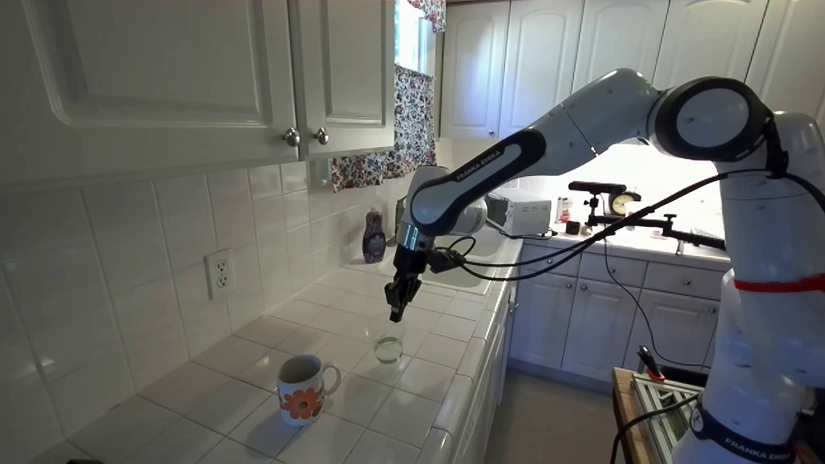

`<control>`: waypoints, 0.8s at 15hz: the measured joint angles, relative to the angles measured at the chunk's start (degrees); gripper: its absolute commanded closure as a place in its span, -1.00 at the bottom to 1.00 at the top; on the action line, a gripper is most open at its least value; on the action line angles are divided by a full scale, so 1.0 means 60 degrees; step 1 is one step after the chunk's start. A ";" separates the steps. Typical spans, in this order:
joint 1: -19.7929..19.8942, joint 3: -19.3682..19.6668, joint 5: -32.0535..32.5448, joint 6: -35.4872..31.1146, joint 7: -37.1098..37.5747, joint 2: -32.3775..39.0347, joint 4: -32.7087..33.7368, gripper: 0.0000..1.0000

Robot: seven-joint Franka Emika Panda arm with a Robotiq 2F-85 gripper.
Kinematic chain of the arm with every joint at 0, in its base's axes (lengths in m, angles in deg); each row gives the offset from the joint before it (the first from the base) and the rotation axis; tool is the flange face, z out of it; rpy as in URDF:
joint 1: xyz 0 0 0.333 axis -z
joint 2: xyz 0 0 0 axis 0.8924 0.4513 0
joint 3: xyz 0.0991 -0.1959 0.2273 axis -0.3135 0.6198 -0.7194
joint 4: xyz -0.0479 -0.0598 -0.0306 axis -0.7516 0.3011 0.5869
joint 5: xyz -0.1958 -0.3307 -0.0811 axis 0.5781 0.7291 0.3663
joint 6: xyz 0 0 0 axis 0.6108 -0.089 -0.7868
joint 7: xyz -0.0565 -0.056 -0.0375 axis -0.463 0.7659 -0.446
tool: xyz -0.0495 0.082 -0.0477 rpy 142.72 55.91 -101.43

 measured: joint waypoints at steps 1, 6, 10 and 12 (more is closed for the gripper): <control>0.0007 0.0016 -0.0034 0.0000 0.0000 0.0004 0.0000 0.97; 0.0028 0.0053 -0.0169 0.0000 0.0000 0.0111 0.0000 0.97; 0.0053 0.0063 -0.0170 0.0000 0.0000 0.0163 0.0001 0.35; 0.0059 0.0090 -0.0170 -0.0002 0.0005 0.0182 0.0001 -0.03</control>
